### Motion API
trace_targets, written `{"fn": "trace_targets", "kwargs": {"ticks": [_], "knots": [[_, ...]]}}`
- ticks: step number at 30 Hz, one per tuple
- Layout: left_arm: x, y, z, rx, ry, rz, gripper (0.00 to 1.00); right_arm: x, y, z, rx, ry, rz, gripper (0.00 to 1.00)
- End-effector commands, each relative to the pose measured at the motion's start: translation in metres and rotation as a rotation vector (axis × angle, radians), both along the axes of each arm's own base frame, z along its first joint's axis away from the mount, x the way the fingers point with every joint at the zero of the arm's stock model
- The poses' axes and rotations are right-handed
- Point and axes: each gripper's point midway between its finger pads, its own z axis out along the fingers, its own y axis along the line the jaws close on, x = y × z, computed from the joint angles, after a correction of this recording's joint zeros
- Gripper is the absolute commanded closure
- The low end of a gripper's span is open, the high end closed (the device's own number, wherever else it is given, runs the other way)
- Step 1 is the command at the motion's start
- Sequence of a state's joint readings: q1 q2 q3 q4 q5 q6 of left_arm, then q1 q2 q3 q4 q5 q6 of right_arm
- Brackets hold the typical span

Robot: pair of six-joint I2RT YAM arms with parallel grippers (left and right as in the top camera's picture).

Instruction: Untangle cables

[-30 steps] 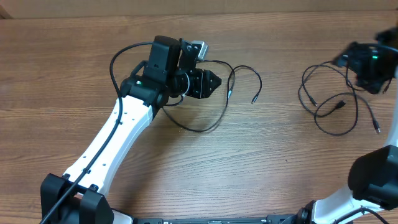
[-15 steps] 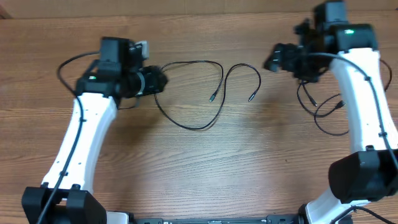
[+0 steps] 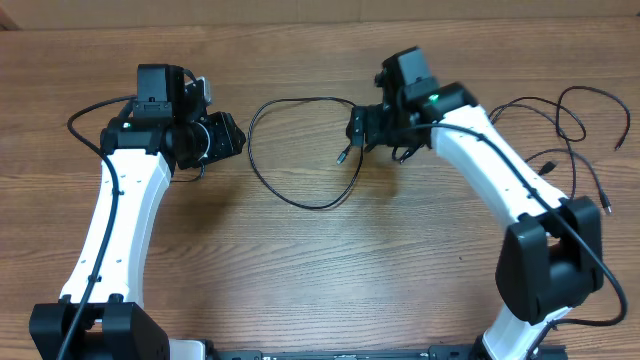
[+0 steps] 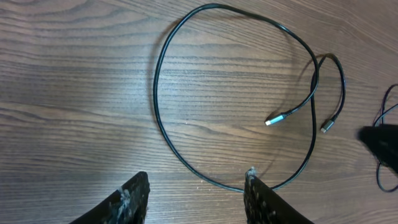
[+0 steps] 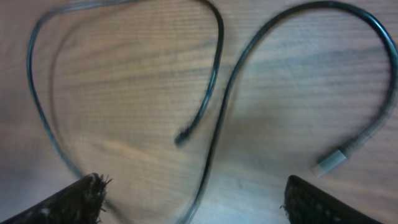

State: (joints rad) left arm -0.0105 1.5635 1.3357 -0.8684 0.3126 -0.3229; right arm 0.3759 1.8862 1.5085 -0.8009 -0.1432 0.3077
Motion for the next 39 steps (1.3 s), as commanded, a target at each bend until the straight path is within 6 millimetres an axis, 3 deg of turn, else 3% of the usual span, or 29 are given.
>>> {"fn": "trace_targets", "kwargs": {"ticks": [1,3,11,14,16,20,24,25,28,34,37,39], "knots": [[0.001,0.003,0.011,0.001,-0.029,0.02,0.51,0.005,0.005,-0.025,-0.021,-0.018,-0.056,0.14],[0.001,0.002,0.011,-0.001,-0.029,0.019,0.51,0.008,0.012,-0.038,-0.012,-0.023,-0.057,0.18],[-0.003,0.002,0.009,-0.001,-0.01,0.018,0.52,0.02,0.024,-0.083,0.028,0.016,-0.156,0.2],[-0.004,0.001,0.009,-0.001,-0.004,0.015,0.53,0.026,0.026,-0.096,0.038,0.014,-0.172,0.21],[-0.005,-0.001,0.009,-0.001,-0.003,0.01,0.53,0.031,0.028,-0.094,0.049,-0.005,-0.172,0.25],[-0.005,-0.005,0.009,-0.001,-0.005,-0.001,0.53,0.036,0.034,-0.089,0.08,-0.028,-0.162,0.52],[-0.005,-0.005,0.009,-0.001,-0.007,-0.002,0.54,0.037,0.032,-0.087,0.08,-0.028,-0.166,0.91],[-0.005,-0.005,0.009,-0.001,-0.007,-0.002,0.53,0.038,0.03,-0.085,0.081,-0.03,-0.171,0.96],[-0.005,-0.005,0.009,-0.001,-0.006,-0.002,0.54,0.045,0.021,-0.069,0.088,-0.05,-0.186,0.96],[-0.005,-0.005,0.009,-0.001,-0.007,-0.002,0.54,0.057,-0.009,-0.006,0.09,-0.138,-0.192,0.96],[-0.005,-0.005,0.009,-0.001,-0.007,-0.002,0.54,0.059,-0.038,0.03,0.068,-0.191,-0.21,0.96],[-0.005,-0.005,0.009,-0.001,-0.007,-0.002,0.54,0.059,-0.07,0.052,0.035,-0.215,-0.28,0.96]]}}
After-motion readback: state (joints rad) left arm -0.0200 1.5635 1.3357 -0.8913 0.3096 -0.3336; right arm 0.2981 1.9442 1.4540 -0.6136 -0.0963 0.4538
